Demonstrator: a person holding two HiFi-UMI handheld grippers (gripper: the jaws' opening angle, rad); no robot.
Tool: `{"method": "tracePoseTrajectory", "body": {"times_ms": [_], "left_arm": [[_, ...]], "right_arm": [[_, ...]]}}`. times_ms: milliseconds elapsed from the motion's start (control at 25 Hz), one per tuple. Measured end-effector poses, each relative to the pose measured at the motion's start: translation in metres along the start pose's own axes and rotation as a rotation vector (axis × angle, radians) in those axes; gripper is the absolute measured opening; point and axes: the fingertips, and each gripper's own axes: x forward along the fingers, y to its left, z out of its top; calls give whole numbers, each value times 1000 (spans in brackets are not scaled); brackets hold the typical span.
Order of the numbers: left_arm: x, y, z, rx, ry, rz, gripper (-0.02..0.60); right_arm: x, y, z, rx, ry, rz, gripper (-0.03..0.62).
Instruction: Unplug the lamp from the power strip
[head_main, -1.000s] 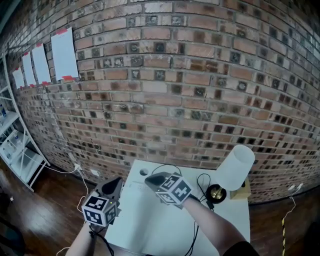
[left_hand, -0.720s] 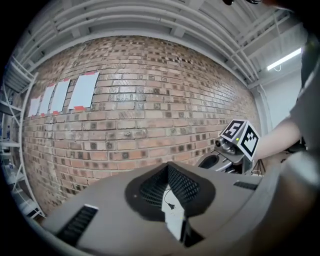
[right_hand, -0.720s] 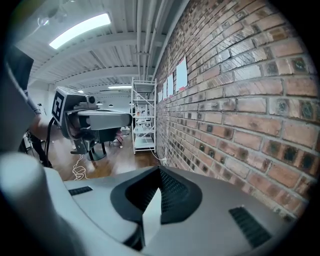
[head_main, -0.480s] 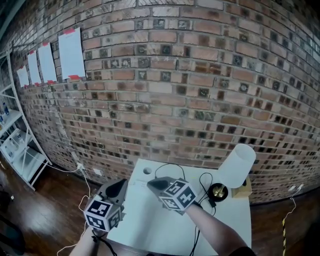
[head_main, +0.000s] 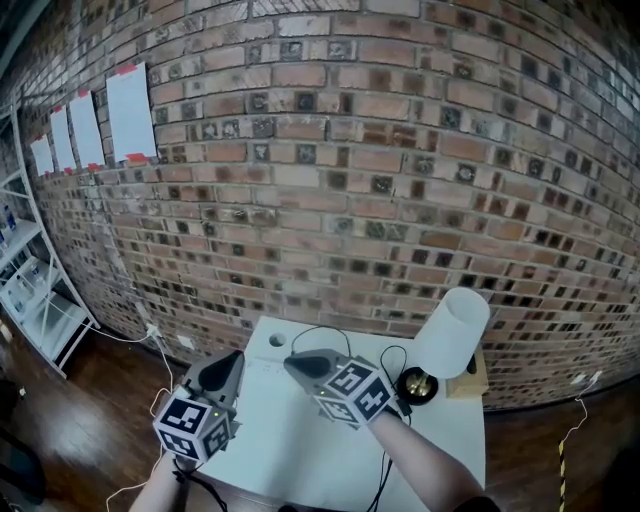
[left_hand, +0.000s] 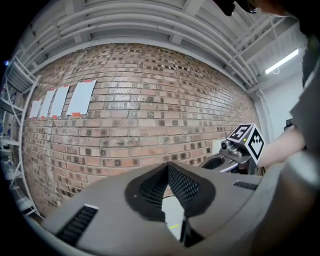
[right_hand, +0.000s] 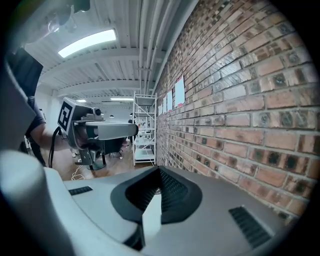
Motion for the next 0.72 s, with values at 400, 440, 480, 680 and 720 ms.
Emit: {"method": "tracePoseTrajectory", "body": {"times_ms": [400,440,480,680,720], "left_arm": [[13,-52,6,-29,-1,70,15],[12,-56,8,-28,-3,79,15],[10,-59,10,-26,-5,90,15],[3,-85,16,1,16,112,15],[2,-90,16,5,20,116,15]], "right_arm": [[-58,-9,-9,-28,-30,65,-8],[-62,-8,-10,-32,-38,75,-8],[-66,-7,-10,-35,-47,85,-8],[-88,1,-11,-37,-84,122,-8],[-93,2,-11,-38,-91,127,-8]]}}
